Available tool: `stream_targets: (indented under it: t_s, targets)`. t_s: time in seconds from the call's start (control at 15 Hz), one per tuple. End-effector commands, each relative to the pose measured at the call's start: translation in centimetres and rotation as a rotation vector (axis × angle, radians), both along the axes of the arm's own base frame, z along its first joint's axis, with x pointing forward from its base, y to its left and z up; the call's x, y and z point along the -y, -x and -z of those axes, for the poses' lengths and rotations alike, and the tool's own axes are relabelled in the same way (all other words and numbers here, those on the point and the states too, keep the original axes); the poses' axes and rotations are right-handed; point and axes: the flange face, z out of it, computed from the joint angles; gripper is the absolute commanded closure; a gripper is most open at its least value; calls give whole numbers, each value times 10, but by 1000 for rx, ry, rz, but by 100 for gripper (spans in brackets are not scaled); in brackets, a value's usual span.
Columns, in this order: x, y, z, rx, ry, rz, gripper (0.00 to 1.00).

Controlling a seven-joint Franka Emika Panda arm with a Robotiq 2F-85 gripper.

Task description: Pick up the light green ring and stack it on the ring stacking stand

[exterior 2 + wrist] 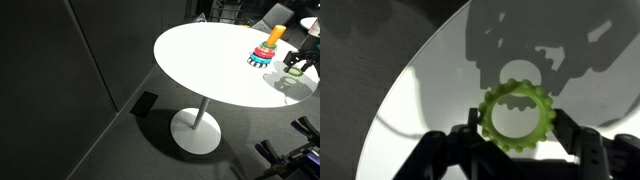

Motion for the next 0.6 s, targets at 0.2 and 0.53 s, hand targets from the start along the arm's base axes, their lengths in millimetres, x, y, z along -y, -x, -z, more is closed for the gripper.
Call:
stream_targets:
  t_s: [0.2, 0.53]
  targets:
    - [10, -1, -55, 24, 24, 22, 51]
    - [17, -2, -93, 53, 47, 37, 51]
